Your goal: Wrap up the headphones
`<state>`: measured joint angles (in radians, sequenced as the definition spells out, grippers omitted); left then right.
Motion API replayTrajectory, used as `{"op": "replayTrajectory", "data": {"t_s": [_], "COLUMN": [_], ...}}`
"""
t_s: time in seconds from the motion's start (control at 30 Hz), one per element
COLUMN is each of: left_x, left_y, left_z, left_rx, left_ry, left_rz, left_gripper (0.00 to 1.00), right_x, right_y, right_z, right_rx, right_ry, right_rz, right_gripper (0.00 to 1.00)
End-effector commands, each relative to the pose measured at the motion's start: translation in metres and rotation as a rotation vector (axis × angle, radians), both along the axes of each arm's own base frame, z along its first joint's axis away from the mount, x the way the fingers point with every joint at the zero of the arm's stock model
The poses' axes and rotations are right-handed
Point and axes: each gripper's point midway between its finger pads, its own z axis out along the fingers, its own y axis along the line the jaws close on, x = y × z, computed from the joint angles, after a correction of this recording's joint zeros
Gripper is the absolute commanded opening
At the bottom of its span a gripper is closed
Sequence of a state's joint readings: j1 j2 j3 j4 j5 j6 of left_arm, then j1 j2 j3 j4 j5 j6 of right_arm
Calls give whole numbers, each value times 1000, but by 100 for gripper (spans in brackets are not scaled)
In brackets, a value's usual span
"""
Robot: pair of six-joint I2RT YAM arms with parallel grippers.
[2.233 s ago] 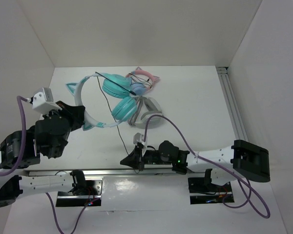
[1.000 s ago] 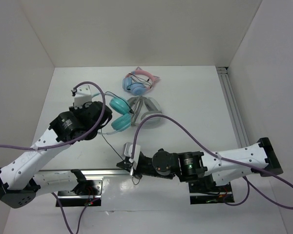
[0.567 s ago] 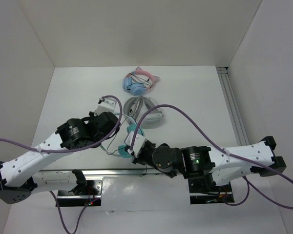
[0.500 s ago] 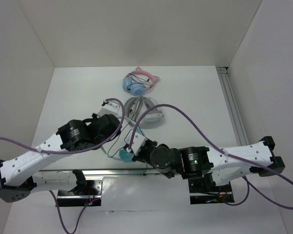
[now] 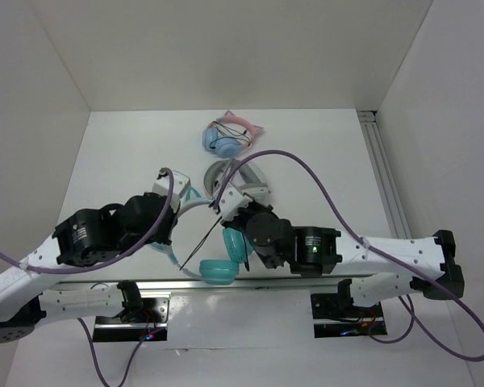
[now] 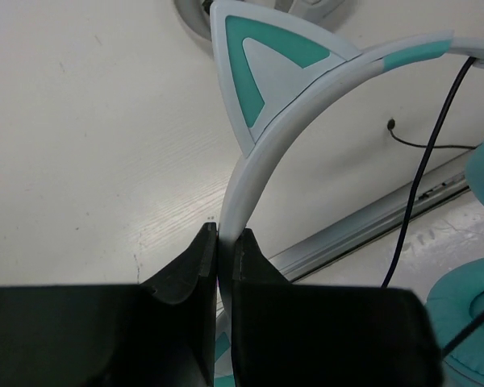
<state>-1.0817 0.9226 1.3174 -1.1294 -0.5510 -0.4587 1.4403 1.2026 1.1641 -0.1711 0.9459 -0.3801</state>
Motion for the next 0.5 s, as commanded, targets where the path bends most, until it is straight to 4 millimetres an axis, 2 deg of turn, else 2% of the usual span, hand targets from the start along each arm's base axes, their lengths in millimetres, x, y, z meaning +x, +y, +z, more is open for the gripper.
{"op": "replayTrajectory", "data": {"t_s": [0.0, 0.2, 0.33, 0.47], "left_x": [-13, -20, -20, -21], "left_y": [-6, -9, -2, 2], "left_z": [6, 14, 22, 41], "left_rx": [-8, -42, -48, -90], "left_ry": [25, 26, 7, -17], "left_rz": [-115, -174, -161, -147], "left_gripper": [0, 0, 0, 0], "right_x": [18, 43, 58, 62], "right_y": [-29, -35, -40, -28], "right_z": [46, 43, 44, 16], "right_rx": [195, 193, 239, 243], "right_ry": [-35, -6, 24, 82], "right_rz": [-69, -34, -7, 68], "right_gripper": [6, 15, 15, 12]}}
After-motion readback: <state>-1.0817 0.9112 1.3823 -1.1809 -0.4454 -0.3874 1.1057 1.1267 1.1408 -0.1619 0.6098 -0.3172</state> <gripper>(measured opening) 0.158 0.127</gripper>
